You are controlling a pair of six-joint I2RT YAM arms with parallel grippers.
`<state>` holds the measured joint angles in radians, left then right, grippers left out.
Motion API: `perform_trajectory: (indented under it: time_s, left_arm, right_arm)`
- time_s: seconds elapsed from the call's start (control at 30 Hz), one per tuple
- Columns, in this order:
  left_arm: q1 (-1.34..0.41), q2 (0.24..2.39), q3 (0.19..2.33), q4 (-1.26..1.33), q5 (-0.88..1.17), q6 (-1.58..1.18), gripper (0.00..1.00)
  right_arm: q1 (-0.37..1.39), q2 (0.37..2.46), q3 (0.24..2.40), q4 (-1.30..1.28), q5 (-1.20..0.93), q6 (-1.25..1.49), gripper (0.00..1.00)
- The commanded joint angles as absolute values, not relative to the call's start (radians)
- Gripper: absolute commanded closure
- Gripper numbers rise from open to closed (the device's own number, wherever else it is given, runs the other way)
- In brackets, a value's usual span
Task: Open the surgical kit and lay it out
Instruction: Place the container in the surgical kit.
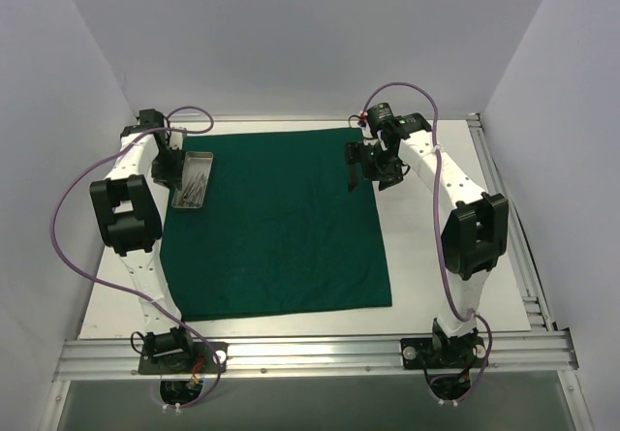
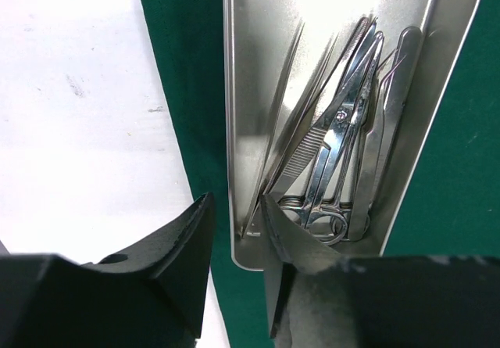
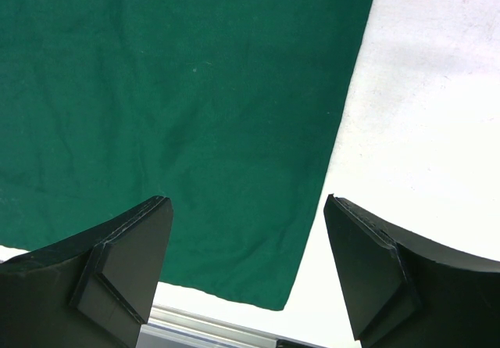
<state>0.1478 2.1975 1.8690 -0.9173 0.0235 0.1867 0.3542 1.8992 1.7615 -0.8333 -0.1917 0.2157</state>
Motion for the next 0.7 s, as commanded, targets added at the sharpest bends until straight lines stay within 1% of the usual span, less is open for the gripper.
perform_trajectory:
  time_s: [0.0, 0.13, 0.3, 0.4, 0.57, 0.67]
  left_arm:
    - [0.152, 2.169, 1.916, -0.907, 0.035, 0.187, 0.60]
    - [0.149, 2.154, 1.922, -0.910, 0.020, 0.164, 0.60]
    - [0.132, 2.080, 1.927, -0.903, -0.038, 0.140, 0.69]
    - [0.118, 2.046, 1.895, -0.887, -0.046, 0.137, 0.71]
    - [0.080, 2.046, 1.891, -0.876, -0.051, 0.143, 0.72]
    - [0.051, 2.082, 1.910, -0.871, -0.087, 0.130, 0.71]
  right_arm:
    - [0.351, 1.881, 1.764, -0.859, -0.199, 0.213, 0.19]
    - [0.351, 1.879, 1.767, -0.859, -0.201, 0.210, 0.19]
    - [0.351, 1.876, 1.763, -0.859, -0.204, 0.210, 0.19]
    - [0.353, 1.875, 1.759, -0.856, -0.206, 0.212, 0.19]
    - [0.351, 1.875, 1.756, -0.854, -0.207, 0.210, 0.19]
    - [0.351, 1.873, 1.755, -0.854, -0.204, 0.209, 0.19]
